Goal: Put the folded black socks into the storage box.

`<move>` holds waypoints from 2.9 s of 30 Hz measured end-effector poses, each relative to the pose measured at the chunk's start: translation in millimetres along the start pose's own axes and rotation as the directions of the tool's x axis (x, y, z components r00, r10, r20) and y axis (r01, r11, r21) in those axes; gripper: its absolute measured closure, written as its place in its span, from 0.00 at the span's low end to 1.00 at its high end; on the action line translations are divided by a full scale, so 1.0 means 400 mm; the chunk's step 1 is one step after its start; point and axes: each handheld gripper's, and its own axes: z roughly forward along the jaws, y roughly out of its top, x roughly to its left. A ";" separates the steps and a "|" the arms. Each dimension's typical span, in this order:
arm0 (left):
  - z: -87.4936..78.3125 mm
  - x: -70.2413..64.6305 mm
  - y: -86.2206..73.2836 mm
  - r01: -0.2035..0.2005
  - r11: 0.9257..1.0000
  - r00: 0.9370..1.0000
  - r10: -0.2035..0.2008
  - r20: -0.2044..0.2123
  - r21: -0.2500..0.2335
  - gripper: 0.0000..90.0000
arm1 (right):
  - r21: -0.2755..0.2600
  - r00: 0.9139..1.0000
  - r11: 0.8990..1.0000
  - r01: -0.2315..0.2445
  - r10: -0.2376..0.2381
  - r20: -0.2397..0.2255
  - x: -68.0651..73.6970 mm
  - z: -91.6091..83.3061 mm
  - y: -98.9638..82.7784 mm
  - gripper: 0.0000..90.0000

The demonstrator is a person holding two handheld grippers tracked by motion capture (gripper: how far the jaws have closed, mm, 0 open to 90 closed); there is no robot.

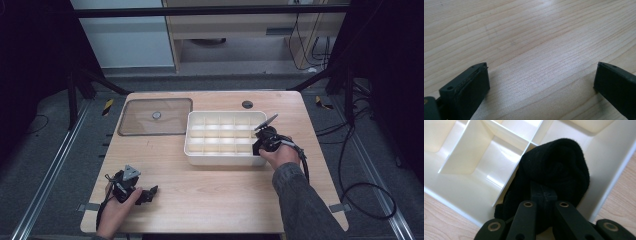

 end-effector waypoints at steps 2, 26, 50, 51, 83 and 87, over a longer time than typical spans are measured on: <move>0.000 0.000 0.000 0.001 1.000 1.000 -0.001 0.000 0.000 0.00 | -0.006 1.000 1.000 0.000 0.000 -0.006 -0.001 -0.005 0.000 1.00; 0.000 0.000 0.000 0.001 1.000 1.000 -0.001 0.000 0.001 0.00 | -0.129 1.000 0.991 0.027 -0.027 -0.002 -0.022 -0.105 -0.001 1.00; 0.001 0.001 0.000 0.000 1.000 1.000 0.000 -0.001 -0.004 0.00 | -0.210 1.000 0.978 0.007 -0.011 -0.018 -0.039 -0.155 -0.009 1.00; 0.001 0.001 0.000 0.000 1.000 1.000 0.000 0.000 -0.004 0.00 | -0.215 1.000 0.977 0.007 -0.011 -0.019 -0.041 -0.157 -0.010 1.00; 0.015 0.013 0.008 0.005 1.000 1.000 -0.005 -0.011 -0.028 0.00 | -0.328 0.999 0.945 -0.006 -0.010 -0.049 -0.062 -0.243 -0.033 1.00; 0.014 0.013 0.008 0.004 1.000 1.000 -0.004 -0.010 -0.028 0.00 | -0.355 0.999 0.935 -0.004 -0.014 -0.050 -0.058 -0.257 -0.049 1.00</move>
